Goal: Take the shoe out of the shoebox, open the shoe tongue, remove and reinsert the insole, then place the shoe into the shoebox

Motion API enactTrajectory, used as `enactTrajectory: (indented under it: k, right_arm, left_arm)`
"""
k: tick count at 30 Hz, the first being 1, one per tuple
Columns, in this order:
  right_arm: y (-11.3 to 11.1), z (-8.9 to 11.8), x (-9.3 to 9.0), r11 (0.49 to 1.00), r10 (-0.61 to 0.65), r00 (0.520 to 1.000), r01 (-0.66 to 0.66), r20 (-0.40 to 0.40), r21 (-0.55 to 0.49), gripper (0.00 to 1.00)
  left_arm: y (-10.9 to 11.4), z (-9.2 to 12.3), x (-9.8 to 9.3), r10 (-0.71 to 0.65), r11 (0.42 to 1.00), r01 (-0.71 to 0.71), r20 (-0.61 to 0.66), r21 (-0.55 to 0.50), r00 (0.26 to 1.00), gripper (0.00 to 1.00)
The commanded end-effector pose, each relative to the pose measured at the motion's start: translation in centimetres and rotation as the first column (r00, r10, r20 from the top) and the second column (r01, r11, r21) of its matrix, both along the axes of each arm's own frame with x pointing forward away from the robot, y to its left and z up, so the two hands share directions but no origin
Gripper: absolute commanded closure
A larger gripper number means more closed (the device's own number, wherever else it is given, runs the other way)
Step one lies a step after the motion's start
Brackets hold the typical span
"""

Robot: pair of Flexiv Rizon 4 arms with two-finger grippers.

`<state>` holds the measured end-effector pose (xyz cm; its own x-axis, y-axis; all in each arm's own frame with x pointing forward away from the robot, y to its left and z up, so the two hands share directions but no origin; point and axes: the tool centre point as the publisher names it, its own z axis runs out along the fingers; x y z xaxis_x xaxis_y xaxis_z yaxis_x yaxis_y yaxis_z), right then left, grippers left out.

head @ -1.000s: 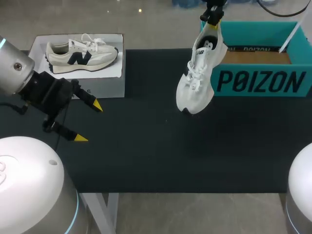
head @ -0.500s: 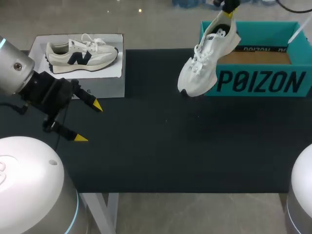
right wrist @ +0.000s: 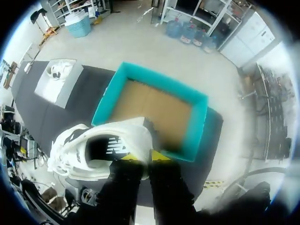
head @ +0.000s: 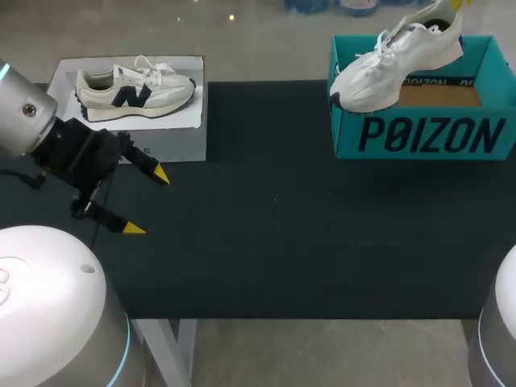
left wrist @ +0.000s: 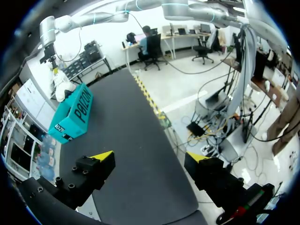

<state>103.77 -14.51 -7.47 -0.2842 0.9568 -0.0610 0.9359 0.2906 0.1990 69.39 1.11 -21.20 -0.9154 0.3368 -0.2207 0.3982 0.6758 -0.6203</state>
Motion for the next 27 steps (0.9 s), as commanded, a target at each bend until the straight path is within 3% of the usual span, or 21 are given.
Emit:
enactTrajectory:
  k: [1,4,20,27]
  right_arm:
    - [-1.7,-0.7,-0.3,0.996,-0.041,0.999,0.038,0.036,0.075,1.0]
    - [-2.1,-1.1,-0.2,0.992,-0.038,0.998,0.032,0.05,0.12,1.0]
    - [-2.1,-1.1,-0.2,0.992,-0.038,0.998,0.032,0.05,0.12,1.0]
    - [-3.9,-2.0,2.6,0.978,-0.182,0.98,0.172,0.082,0.117,1.0]
  left_arm:
    - [0.0,0.0,0.0,-0.001,1.0,0.001,-0.001,0.002,1.0,0.0]
    - [0.0,0.0,0.0,-0.001,1.0,0.001,-0.001,0.002,1.0,0.0]
    - [0.0,0.0,0.0,-0.001,1.0,0.001,-0.001,0.002,1.0,0.0]
    - [0.0,0.0,0.0,-0.001,1.0,0.001,-0.001,0.002,1.0,0.0]
